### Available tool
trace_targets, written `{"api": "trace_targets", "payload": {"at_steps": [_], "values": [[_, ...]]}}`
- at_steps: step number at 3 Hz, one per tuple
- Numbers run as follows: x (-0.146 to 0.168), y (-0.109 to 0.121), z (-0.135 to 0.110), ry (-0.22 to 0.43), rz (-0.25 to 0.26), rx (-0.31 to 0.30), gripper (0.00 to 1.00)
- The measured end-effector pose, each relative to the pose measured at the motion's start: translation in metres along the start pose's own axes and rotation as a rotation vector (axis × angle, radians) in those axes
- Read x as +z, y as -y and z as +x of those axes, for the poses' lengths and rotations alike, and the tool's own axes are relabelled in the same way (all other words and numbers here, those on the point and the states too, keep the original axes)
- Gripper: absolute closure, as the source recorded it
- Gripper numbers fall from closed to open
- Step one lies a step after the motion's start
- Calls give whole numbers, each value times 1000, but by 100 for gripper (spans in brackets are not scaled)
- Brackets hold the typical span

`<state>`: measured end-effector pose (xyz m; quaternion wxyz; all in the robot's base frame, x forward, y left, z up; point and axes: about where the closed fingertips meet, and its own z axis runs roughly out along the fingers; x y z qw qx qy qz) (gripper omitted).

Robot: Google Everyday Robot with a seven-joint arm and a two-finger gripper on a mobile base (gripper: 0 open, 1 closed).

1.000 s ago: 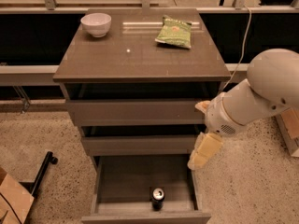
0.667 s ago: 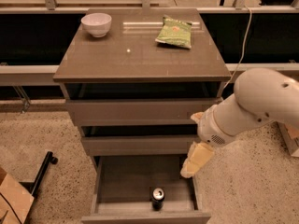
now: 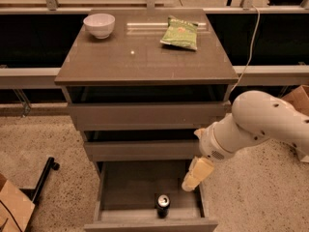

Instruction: Pick pepsi can from bottom drawer and place on counter

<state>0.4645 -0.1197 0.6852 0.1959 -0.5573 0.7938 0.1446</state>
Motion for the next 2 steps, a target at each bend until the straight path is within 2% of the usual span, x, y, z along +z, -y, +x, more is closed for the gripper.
{"api": "trace_targets", "payload": {"at_steps": [1, 2], "values": [[14, -6, 10, -5, 6, 26, 0], [41, -2, 26, 19, -25, 39, 0]]}}
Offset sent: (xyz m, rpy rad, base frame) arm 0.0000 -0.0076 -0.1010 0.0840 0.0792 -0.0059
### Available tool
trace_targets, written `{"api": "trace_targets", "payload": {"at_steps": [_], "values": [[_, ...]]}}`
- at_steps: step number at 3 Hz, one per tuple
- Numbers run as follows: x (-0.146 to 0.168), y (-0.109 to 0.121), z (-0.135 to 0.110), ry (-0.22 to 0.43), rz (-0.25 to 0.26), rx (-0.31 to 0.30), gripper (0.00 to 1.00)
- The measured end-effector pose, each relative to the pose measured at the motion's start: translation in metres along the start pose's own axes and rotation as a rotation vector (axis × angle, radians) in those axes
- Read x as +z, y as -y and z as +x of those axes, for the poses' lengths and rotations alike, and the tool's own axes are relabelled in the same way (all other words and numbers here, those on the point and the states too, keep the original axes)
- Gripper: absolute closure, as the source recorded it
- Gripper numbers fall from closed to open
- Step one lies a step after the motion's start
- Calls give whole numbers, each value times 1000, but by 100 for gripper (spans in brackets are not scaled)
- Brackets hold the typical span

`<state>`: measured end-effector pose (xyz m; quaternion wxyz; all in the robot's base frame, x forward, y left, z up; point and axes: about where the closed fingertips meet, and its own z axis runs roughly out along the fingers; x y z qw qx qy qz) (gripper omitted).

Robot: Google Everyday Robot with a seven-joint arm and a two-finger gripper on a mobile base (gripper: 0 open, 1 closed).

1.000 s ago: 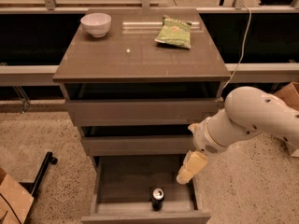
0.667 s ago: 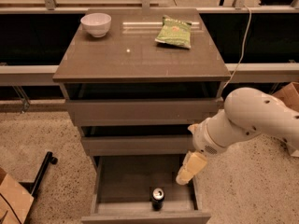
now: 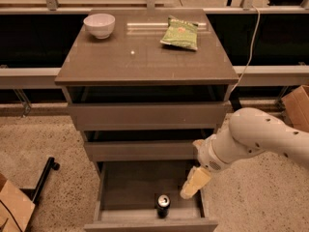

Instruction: Pick pepsi can from bottom drawer and place on counter

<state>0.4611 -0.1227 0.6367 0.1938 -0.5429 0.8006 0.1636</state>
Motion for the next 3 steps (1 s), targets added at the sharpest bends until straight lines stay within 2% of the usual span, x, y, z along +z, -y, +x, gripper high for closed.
{"api": "trace_targets", "payload": {"at_steps": [1, 2, 3], "values": [[25, 7, 20, 36, -46, 12, 0], [31, 7, 23, 40, -58, 12, 0], [33, -1, 21, 20, -51, -23, 0]]}}
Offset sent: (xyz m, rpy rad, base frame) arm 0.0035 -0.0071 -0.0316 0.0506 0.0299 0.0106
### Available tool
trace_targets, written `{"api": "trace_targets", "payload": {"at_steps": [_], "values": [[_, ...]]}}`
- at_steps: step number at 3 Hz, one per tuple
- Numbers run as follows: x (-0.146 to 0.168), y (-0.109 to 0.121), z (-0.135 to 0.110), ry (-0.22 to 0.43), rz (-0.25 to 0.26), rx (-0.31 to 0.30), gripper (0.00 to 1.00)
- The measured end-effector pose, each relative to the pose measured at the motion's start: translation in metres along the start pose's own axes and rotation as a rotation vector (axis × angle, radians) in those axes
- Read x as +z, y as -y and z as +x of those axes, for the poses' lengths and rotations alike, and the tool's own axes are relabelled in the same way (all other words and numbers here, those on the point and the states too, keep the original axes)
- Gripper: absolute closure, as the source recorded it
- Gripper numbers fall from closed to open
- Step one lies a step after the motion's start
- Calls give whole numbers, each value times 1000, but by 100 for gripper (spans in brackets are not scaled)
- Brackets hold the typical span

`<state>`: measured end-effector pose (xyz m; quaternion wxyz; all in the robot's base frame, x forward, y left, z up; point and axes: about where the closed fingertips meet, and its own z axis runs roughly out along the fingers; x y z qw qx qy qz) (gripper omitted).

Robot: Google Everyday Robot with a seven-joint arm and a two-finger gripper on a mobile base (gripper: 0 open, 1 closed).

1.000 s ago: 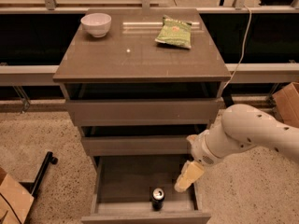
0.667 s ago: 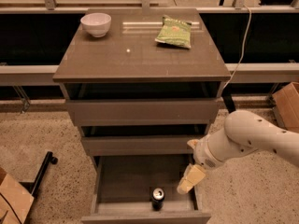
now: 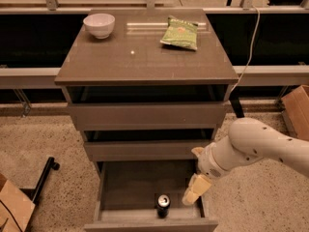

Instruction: Pick pepsi can from bottom drawer and place on counter

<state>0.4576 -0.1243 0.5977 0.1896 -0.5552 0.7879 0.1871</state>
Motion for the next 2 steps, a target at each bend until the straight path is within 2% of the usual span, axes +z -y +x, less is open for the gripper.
{"api": "trace_targets", "payload": {"at_steps": [1, 2], "values": [[19, 9, 5, 37, 14, 6, 0], [50, 23, 15, 86, -6, 26, 0]]}}
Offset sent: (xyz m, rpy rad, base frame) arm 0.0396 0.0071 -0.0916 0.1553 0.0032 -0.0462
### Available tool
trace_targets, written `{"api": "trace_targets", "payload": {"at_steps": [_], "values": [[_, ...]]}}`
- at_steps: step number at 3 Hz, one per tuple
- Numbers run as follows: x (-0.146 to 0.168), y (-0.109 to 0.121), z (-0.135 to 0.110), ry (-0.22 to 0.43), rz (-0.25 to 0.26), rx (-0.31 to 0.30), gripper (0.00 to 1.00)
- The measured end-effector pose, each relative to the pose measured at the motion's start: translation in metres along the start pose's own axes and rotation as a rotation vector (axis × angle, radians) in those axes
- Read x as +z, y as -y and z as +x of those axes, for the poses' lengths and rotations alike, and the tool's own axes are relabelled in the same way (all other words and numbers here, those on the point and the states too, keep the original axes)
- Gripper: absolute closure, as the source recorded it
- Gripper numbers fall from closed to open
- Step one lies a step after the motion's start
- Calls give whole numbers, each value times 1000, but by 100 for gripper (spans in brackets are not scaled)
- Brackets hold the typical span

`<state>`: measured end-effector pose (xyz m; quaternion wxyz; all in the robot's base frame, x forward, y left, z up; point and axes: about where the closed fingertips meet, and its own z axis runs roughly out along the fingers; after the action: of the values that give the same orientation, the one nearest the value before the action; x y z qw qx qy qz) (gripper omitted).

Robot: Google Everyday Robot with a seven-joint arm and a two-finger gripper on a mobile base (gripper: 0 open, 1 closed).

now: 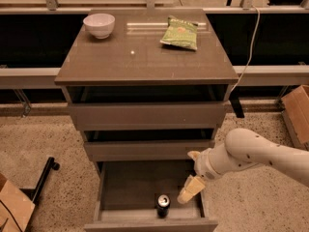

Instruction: Pick pepsi can from bottom drawer and place on counter

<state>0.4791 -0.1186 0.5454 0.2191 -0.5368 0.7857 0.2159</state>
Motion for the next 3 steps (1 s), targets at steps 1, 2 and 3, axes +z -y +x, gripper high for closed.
{"api": "trace_targets", "payload": {"at_steps": [1, 2, 3], "values": [[29, 14, 11, 68, -47, 21, 0], [56, 26, 24, 105, -118, 67, 0], [61, 25, 25, 111, -123, 75, 0]]}}
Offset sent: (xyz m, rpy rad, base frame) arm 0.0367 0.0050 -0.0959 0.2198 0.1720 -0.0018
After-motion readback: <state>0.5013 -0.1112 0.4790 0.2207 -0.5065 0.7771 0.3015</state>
